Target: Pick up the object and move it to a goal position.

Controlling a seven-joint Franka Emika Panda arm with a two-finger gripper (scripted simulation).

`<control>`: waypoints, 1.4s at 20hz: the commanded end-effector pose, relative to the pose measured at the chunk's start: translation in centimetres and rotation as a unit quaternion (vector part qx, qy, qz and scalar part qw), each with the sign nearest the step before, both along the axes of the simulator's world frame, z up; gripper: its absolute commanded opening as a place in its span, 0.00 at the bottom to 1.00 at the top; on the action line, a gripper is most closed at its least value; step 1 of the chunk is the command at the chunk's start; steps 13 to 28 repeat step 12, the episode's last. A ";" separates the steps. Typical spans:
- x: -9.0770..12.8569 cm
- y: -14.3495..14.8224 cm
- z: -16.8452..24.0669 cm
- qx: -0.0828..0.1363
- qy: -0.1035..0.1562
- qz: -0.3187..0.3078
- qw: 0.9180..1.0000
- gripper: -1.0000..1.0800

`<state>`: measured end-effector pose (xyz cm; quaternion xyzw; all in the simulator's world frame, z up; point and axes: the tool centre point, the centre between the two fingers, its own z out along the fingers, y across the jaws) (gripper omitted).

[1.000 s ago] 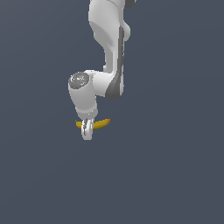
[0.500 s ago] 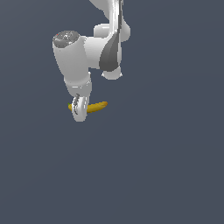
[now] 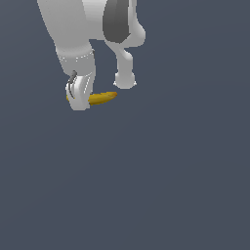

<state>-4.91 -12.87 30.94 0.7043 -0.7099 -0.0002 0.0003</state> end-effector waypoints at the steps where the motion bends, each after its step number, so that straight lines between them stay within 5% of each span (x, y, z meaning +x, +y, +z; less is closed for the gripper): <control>1: -0.3 -0.2 1.9 0.000 0.000 0.000 1.000 0.00; 9: -0.6 -0.4 5.0 0.000 0.000 0.001 1.000 0.00; 28: -0.6 -0.4 5.2 0.000 0.000 0.002 1.000 0.00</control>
